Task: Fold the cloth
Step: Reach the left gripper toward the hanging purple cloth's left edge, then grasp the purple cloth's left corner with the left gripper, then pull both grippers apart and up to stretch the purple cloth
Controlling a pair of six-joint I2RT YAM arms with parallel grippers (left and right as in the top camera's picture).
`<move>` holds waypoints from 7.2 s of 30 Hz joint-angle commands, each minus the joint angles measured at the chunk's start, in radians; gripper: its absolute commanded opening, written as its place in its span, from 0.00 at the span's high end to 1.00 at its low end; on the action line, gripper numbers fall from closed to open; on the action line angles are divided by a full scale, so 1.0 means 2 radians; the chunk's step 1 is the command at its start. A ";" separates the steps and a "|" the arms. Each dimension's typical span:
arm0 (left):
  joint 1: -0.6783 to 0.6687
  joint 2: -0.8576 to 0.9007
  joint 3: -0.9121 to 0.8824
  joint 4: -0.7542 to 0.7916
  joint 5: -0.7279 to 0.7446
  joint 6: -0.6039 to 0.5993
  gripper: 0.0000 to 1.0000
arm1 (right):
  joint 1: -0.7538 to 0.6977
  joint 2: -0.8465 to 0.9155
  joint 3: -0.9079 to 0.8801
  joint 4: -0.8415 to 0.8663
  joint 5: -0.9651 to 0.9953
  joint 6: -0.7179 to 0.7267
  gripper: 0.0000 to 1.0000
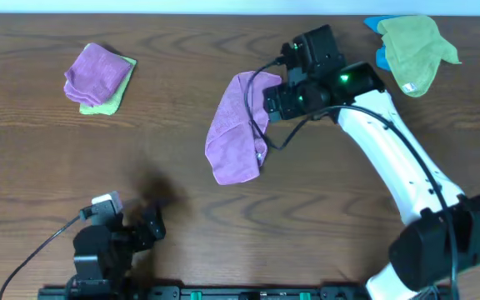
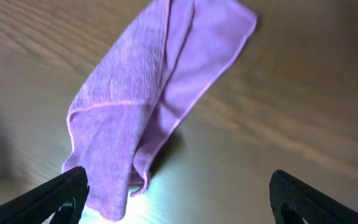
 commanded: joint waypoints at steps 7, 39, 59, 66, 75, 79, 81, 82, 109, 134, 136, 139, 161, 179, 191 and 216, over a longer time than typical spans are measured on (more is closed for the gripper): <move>0.001 0.253 0.188 -0.020 0.050 -0.031 0.05 | -0.020 0.006 -0.027 -0.001 -0.062 0.045 0.07; -0.062 0.661 0.345 0.044 0.269 -0.195 0.05 | -0.019 0.020 -0.216 0.183 -0.163 0.097 0.25; -0.068 0.661 0.345 0.049 0.254 -0.207 0.05 | -0.001 0.045 -0.216 0.202 -0.182 0.101 0.37; -0.068 0.661 0.345 0.049 0.254 -0.207 0.05 | 0.002 0.047 -0.216 0.203 -0.174 0.101 0.48; -0.068 0.661 0.345 0.049 0.254 -0.207 0.05 | 0.002 0.048 -0.216 0.203 -0.155 0.101 0.55; -0.068 0.661 0.345 0.049 0.254 -0.207 0.05 | 0.002 0.049 -0.216 0.203 -0.151 0.101 0.62; -0.068 0.661 0.345 0.049 0.254 -0.207 0.05 | 0.002 0.052 -0.216 0.203 -0.151 0.101 0.68; -0.068 0.661 0.345 0.049 0.254 -0.207 0.05 | 0.002 0.055 -0.216 0.203 -0.151 0.101 0.70; -0.081 0.661 0.264 0.106 0.224 -0.209 0.05 | -0.004 0.024 -0.214 0.197 -0.152 0.101 0.99; -0.111 0.708 0.154 0.356 0.230 -0.309 0.05 | -0.004 0.024 -0.214 0.197 -0.163 0.114 0.99; -0.113 0.723 0.154 0.380 0.238 -0.316 0.05 | -0.004 0.024 -0.214 0.197 -0.165 0.114 0.99; -0.116 0.743 0.154 0.412 0.245 -0.326 0.05 | -0.004 0.024 -0.214 0.197 -0.166 0.114 0.99; -0.163 0.792 0.154 0.496 0.231 -0.381 0.67 | -0.004 0.024 -0.214 0.197 -0.167 0.114 0.99; -0.125 0.792 0.194 0.495 0.286 -0.360 0.94 | -0.021 -0.009 -0.208 0.197 -0.137 0.114 0.99; -0.079 0.792 0.333 0.390 0.320 -0.308 0.94 | -0.034 -0.077 -0.208 0.154 -0.080 0.098 0.99; -0.028 0.761 0.479 0.161 0.327 -0.192 0.94 | -0.059 -0.155 -0.200 0.175 -0.050 0.097 0.99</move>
